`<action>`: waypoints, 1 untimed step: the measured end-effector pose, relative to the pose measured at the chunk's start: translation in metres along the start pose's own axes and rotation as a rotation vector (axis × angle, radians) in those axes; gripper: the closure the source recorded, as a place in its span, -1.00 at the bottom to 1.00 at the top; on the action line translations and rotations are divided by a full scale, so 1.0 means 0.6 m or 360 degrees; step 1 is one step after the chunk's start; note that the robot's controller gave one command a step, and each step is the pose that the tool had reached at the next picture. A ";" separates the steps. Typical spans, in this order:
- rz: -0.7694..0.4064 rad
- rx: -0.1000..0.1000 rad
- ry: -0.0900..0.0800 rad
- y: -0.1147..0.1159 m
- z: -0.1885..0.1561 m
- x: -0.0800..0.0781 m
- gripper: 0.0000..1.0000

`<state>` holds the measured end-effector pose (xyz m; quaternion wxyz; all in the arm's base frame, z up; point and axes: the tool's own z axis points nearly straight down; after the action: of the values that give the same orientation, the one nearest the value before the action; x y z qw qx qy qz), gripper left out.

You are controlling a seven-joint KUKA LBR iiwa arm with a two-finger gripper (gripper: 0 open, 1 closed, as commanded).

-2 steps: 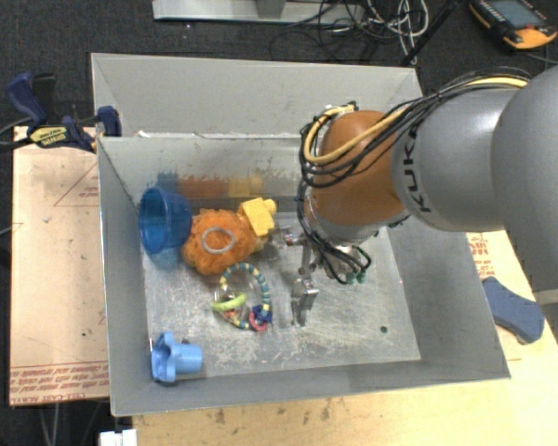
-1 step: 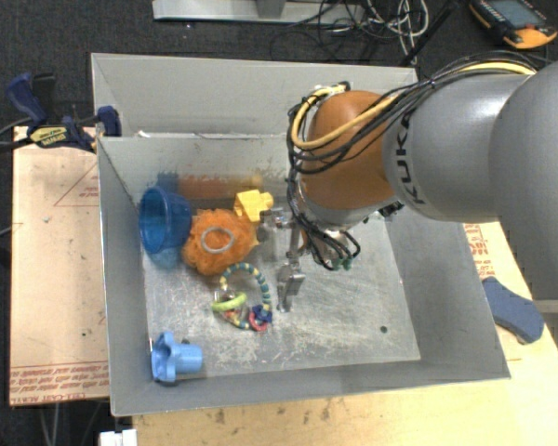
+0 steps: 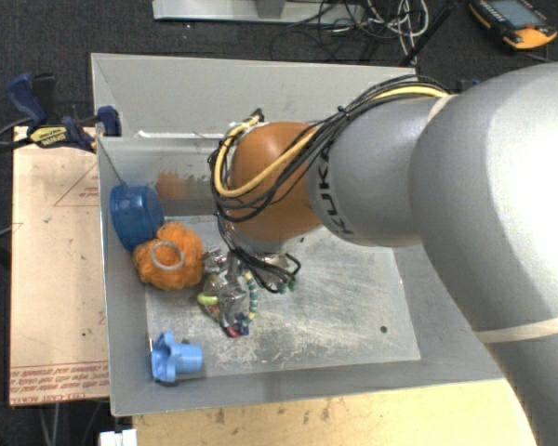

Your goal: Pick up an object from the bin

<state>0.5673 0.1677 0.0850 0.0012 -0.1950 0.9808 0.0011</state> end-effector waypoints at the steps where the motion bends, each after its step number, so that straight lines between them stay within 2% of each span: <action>1: 0.0000 0.0000 0.0000 0.000 0.000 0.000 1.00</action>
Offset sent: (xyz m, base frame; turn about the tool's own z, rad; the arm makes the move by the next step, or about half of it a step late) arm -0.0095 -0.0063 0.0606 -0.0087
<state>0.5673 0.1676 0.0850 0.0012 -0.1950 0.9808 0.0011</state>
